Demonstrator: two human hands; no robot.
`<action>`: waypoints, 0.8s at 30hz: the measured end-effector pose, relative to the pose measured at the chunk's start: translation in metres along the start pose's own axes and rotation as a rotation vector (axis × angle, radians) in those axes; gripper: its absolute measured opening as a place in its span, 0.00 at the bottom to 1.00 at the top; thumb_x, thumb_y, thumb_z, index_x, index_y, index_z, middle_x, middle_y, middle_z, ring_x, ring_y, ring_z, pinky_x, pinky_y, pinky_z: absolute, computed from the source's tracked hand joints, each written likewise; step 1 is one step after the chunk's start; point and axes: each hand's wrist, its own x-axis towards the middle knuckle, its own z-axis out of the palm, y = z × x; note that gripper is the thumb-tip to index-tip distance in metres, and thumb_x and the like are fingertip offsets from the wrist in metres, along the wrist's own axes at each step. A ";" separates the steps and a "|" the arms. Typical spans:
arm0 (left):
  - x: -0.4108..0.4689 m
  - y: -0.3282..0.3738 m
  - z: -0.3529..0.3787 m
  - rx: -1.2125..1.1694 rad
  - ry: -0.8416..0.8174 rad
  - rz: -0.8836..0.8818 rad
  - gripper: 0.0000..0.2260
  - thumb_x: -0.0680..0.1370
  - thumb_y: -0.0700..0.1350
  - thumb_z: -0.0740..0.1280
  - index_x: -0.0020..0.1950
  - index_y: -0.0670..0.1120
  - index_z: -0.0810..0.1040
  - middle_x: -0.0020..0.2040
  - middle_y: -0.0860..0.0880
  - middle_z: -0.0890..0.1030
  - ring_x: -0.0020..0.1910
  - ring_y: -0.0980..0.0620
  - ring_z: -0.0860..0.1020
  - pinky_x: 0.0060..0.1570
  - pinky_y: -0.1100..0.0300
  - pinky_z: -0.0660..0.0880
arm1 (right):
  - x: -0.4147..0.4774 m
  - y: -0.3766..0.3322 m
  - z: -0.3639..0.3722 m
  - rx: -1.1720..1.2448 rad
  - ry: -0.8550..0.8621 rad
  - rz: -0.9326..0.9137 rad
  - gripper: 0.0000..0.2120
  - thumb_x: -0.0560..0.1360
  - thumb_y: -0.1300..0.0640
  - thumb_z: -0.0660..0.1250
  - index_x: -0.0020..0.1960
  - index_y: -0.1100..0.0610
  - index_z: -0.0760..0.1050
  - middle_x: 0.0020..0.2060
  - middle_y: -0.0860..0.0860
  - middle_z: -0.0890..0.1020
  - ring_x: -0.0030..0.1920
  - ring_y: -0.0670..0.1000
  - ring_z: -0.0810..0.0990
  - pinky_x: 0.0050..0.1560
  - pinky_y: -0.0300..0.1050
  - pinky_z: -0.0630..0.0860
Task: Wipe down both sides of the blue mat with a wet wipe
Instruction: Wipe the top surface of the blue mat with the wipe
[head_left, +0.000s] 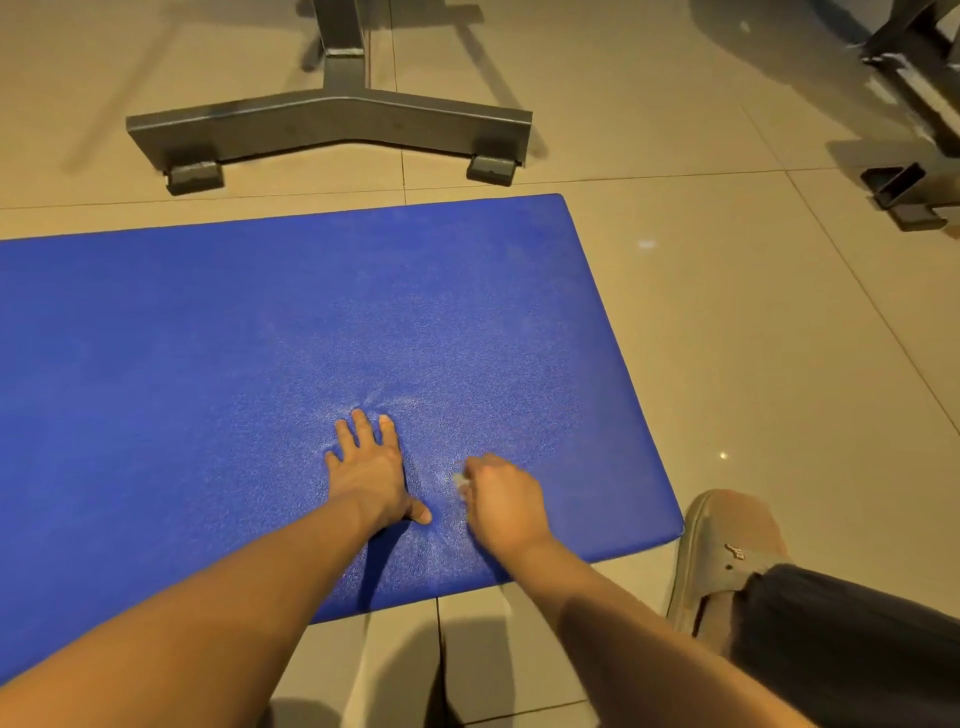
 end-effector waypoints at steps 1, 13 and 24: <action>0.000 -0.001 0.000 -0.001 0.001 0.002 0.69 0.60 0.68 0.80 0.81 0.44 0.36 0.80 0.37 0.35 0.79 0.32 0.37 0.77 0.35 0.52 | 0.002 0.015 -0.006 -0.021 0.030 0.022 0.10 0.83 0.52 0.59 0.55 0.56 0.77 0.53 0.56 0.80 0.52 0.60 0.80 0.47 0.52 0.74; -0.001 -0.002 0.004 -0.022 0.026 0.009 0.69 0.59 0.69 0.79 0.82 0.45 0.36 0.81 0.38 0.35 0.79 0.34 0.37 0.77 0.36 0.50 | -0.015 -0.008 0.021 0.086 0.140 0.228 0.11 0.84 0.53 0.57 0.56 0.58 0.76 0.54 0.57 0.80 0.52 0.60 0.80 0.48 0.53 0.74; -0.003 -0.011 0.010 -0.040 0.081 0.056 0.69 0.59 0.74 0.75 0.82 0.46 0.37 0.81 0.39 0.36 0.80 0.35 0.37 0.78 0.37 0.50 | -0.012 0.083 -0.023 -0.120 0.178 0.340 0.11 0.83 0.53 0.59 0.55 0.58 0.76 0.52 0.57 0.80 0.51 0.61 0.80 0.45 0.51 0.74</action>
